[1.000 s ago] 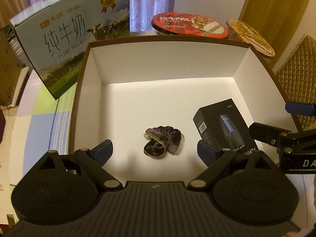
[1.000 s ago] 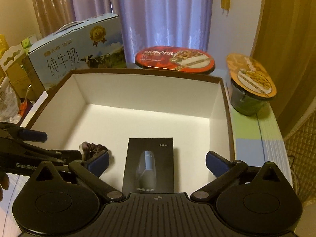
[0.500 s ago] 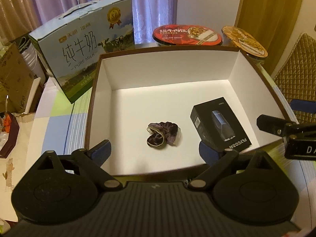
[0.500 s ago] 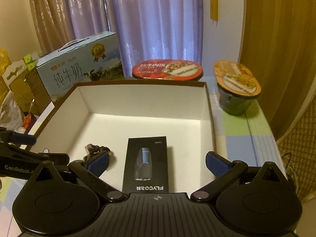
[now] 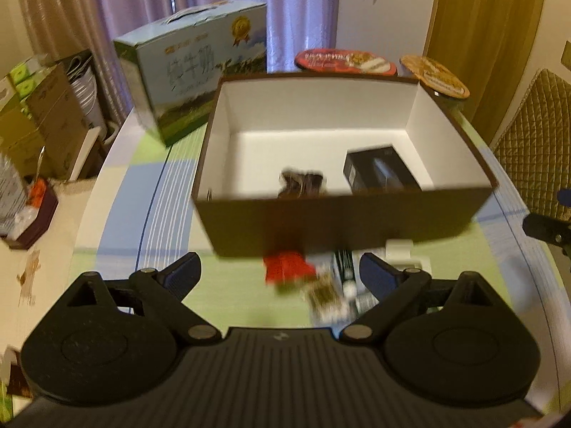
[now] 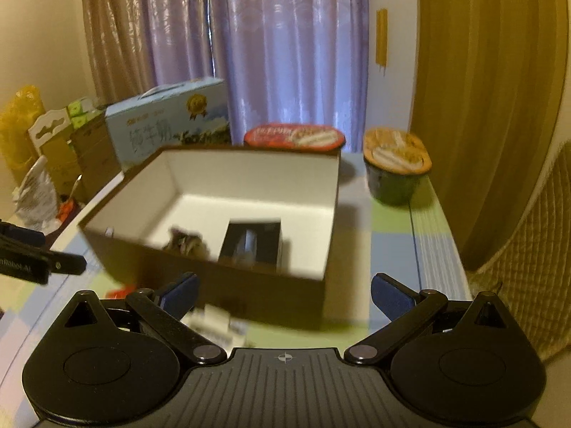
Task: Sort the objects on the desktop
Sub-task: 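Withdraw both tools from the box back toward the remaining items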
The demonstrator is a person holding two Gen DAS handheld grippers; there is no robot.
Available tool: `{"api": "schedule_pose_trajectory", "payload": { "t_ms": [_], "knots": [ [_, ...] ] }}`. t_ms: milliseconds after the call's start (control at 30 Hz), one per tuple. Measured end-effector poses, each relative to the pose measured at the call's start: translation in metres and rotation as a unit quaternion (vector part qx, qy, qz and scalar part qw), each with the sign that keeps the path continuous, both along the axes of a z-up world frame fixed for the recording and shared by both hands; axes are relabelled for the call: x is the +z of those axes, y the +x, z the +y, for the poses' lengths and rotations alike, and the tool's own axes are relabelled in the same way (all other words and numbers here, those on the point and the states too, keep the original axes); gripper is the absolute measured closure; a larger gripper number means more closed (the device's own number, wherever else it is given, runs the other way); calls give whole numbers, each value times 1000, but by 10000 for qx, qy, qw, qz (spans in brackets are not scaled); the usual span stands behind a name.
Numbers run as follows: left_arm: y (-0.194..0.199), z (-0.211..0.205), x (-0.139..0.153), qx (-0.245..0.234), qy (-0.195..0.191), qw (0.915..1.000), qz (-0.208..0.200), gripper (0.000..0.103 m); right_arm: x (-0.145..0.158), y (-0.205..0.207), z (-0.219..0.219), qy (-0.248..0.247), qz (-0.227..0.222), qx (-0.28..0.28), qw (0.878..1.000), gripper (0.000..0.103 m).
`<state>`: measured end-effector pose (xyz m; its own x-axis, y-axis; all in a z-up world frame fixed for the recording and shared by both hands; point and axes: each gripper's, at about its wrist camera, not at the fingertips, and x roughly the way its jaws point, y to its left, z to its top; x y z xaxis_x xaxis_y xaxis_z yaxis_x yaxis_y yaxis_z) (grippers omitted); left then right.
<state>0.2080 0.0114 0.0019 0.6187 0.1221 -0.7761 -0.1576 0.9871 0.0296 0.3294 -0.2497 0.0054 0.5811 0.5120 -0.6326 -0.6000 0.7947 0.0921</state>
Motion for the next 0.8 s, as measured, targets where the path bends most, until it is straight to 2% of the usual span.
{"api": "schedule_pose_trajectory", "payload": {
  "t_ms": [133, 333, 400, 600, 700, 800],
  "knots": [
    [-40, -8, -13, 156, -18, 9998, 138, 9, -18, -23, -27, 161, 456, 100, 9988, 6],
    [-91, -16, -35, 522, -242, 9976, 389, 10, -47, -41, -46, 293, 1147, 234, 9927, 29],
    [-100, -14, -41, 610, -319, 9965, 472, 10, -55, -44, -50, 409, 1444, 266, 9883, 39],
    [-105, -4, -50, 747, -319, 9949, 599, 11, -71, -53, -52, 698, 1818, 355, 9802, 59],
    [-101, 1, -51, 721, -298, 9949, 634, 11, -77, -51, -46, 786, 1972, 334, 9766, 65],
    [-95, 6, -53, 620, -301, 9954, 660, 11, -82, -49, -35, 809, 2023, 349, 9753, 67]
  ]
}}
